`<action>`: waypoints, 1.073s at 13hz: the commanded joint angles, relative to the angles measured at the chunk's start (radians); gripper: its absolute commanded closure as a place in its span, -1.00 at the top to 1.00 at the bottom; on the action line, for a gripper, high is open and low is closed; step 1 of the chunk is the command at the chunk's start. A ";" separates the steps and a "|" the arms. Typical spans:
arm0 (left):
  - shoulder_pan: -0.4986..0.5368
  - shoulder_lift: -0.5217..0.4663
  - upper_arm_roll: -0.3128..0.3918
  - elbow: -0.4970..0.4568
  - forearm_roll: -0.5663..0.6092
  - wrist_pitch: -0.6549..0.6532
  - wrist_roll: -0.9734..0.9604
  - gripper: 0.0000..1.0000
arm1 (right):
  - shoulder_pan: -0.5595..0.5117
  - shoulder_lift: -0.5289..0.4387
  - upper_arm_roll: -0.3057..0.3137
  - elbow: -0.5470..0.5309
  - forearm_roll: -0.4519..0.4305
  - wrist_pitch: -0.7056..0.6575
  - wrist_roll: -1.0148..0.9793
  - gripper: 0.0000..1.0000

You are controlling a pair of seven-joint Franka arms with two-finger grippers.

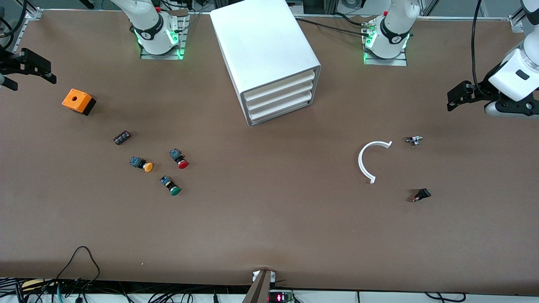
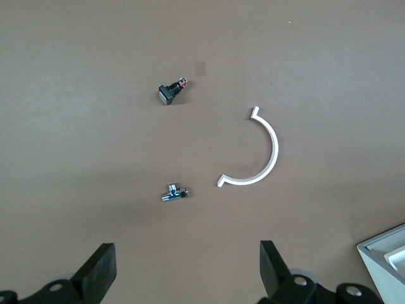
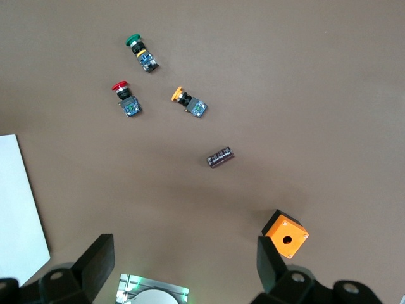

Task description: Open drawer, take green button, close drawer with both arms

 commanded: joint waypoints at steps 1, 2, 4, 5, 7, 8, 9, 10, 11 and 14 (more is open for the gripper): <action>-0.023 0.008 0.020 0.006 -0.017 0.004 -0.002 1.00 | -0.001 -0.035 0.012 -0.027 -0.004 0.004 0.023 1.00; -0.023 0.019 0.020 0.019 -0.017 0.004 0.000 1.00 | -0.001 -0.035 0.012 -0.027 -0.004 0.002 0.023 1.00; -0.021 0.071 0.018 0.081 -0.017 -0.002 0.001 1.00 | -0.001 -0.035 0.008 -0.026 -0.004 -0.005 0.023 1.00; -0.021 0.074 0.018 0.088 -0.015 -0.002 0.007 1.00 | -0.001 -0.035 0.008 -0.026 -0.004 -0.018 0.015 1.00; -0.023 0.074 0.014 0.086 -0.006 -0.004 0.006 1.00 | -0.001 -0.021 0.015 -0.010 -0.001 -0.025 0.008 1.00; -0.023 0.074 0.009 0.086 -0.001 -0.007 0.006 1.00 | 0.003 -0.021 0.017 -0.009 -0.002 -0.033 0.006 1.00; -0.023 0.074 0.009 0.086 0.003 -0.016 0.004 1.00 | 0.012 -0.021 0.017 -0.007 -0.007 -0.039 0.002 1.00; -0.023 0.074 0.009 0.088 0.003 -0.022 0.004 1.00 | 0.012 -0.021 0.017 -0.006 -0.008 -0.045 -0.012 1.00; -0.023 0.073 0.008 0.086 0.003 -0.024 0.004 1.00 | 0.012 -0.021 0.014 -0.003 -0.007 -0.045 -0.047 1.00; -0.020 0.073 0.009 0.088 0.003 -0.033 0.004 1.00 | 0.010 -0.020 0.012 -0.003 -0.004 -0.045 -0.080 1.00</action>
